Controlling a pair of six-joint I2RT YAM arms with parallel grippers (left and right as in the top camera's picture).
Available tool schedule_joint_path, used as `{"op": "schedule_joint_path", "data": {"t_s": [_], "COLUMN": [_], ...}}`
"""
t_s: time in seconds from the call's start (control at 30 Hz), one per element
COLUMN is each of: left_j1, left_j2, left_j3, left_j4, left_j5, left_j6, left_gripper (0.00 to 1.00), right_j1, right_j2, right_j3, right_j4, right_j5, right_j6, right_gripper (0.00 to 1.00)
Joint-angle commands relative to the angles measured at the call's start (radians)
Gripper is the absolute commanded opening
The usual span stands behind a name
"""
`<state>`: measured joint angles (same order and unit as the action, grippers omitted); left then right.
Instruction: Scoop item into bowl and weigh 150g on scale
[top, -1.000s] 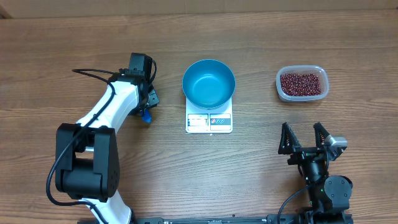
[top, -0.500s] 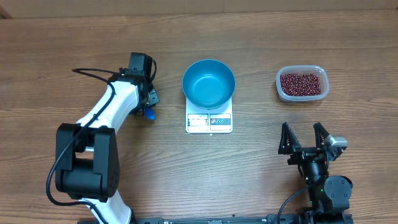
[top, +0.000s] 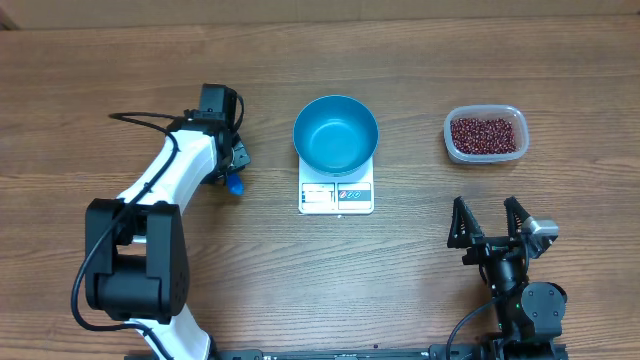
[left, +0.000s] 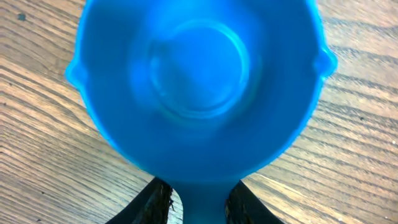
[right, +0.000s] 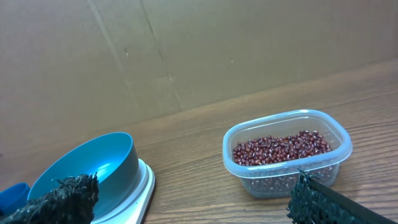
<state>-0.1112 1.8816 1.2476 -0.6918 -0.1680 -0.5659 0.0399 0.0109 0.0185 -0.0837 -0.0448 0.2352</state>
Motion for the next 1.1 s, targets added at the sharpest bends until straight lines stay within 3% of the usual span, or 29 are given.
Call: {"op": "schedule_joint_path", "data": {"t_s": [0.0,0.63,1.07], "left_j1": [0.007,0.007,0.007], "left_j2": [0.011,-0.106,-0.361], "left_j3": [-0.008,0.027,0.128], "left_j4": [-0.003,-0.014,-0.018], "left_j5": [0.033,0.146,0.143], "left_j6": [-0.01,-0.01,-0.014], "left_gripper": [0.3,0.2,0.22], "right_j1": [0.004,0.004,0.004], "right_j2": [-0.008,-0.008,-0.008], "right_j3": [-0.011,-0.011,-0.011], "right_j4": [0.003,0.003,0.003], "right_j5": [0.007,0.007,0.007], "right_j6": [0.001,0.0,0.0], "right_gripper": [1.0,1.0,1.0]}}
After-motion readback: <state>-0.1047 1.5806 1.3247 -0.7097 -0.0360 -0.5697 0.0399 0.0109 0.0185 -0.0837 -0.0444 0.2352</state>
